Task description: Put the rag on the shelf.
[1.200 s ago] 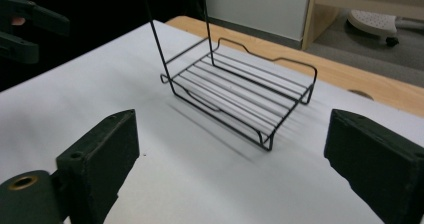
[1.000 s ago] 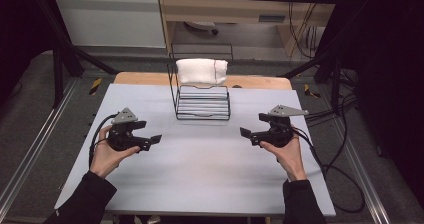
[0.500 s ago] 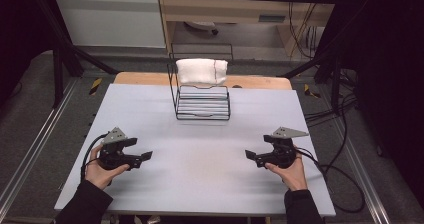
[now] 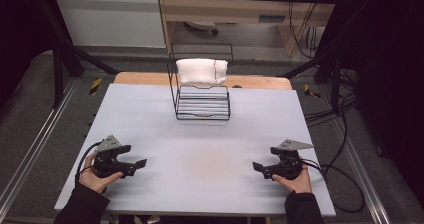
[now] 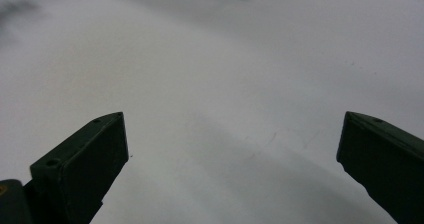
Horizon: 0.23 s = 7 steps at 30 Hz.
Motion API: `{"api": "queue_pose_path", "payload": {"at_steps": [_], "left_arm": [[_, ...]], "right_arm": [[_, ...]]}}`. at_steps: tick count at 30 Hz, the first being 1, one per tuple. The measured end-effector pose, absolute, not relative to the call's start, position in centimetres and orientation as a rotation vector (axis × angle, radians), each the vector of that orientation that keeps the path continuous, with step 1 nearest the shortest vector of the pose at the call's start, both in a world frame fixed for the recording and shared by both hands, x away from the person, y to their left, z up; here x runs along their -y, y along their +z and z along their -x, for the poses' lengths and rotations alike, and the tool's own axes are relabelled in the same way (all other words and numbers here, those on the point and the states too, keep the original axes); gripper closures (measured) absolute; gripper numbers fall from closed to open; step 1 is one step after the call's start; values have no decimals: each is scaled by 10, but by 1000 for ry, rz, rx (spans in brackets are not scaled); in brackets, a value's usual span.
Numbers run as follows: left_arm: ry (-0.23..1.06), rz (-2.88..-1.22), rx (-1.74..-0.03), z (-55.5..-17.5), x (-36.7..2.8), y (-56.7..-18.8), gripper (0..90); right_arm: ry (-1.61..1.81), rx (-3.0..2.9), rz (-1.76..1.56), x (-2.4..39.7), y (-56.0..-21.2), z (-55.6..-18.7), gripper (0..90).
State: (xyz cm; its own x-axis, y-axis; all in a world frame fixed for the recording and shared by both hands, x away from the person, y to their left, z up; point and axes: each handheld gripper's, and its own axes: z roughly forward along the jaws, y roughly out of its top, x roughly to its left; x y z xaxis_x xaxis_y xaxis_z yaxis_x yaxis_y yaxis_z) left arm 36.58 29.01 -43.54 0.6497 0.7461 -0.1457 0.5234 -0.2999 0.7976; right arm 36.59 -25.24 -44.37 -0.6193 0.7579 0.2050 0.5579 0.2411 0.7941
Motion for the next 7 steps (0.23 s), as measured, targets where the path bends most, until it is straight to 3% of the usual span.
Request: {"api": "queue_pose_path", "payload": {"at_steps": [7], "left_arm": [[312, -1980, -1001, -365, -293, -437, 111]], "right_arm": [[1313, -2294, -1233, 254, -446, -366, 7]]}}
